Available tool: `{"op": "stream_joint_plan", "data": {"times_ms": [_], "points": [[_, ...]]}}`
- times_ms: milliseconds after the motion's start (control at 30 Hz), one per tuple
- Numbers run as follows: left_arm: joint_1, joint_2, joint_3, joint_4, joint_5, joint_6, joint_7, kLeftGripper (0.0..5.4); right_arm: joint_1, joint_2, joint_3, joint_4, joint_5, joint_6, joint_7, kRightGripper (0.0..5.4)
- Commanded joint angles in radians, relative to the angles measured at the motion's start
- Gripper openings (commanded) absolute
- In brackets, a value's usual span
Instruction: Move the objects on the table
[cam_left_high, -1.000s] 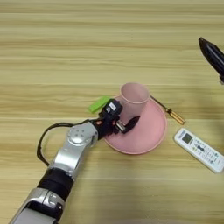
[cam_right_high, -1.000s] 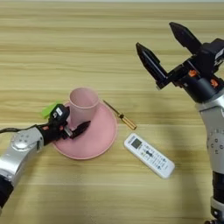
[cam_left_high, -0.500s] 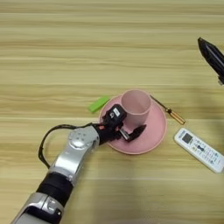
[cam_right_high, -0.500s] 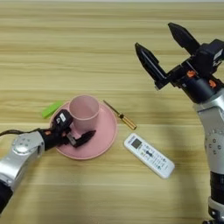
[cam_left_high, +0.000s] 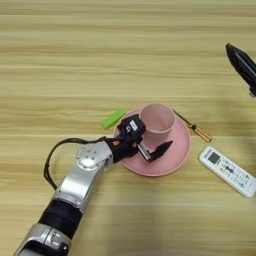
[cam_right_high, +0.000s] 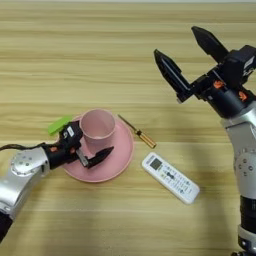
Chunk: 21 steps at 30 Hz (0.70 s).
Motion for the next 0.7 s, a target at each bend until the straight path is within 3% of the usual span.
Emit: {"op": "stream_joint_plan", "data": {"times_ms": [33,333,567,700], "points": [[0.018,0.026,0.017,-0.065,-0.021,0.031,-0.013,5.38,0.001,0.002,0.004,-0.002,0.012,0.003,0.006,5.40],[0.066,0.081,0.024,-0.170,-0.041,0.049,-0.047,5.38,0.006,0.004,0.003,-0.003,0.013,0.005,0.013,5.40],[0.082,0.115,0.032,-0.272,-0.080,0.036,-0.086,5.38,0.007,0.005,0.004,-0.002,0.012,0.005,0.017,5.40],[0.075,0.128,0.065,-0.317,-0.115,0.028,-0.086,5.38,0.007,0.006,0.003,-0.003,0.013,0.006,0.014,5.40]]}}
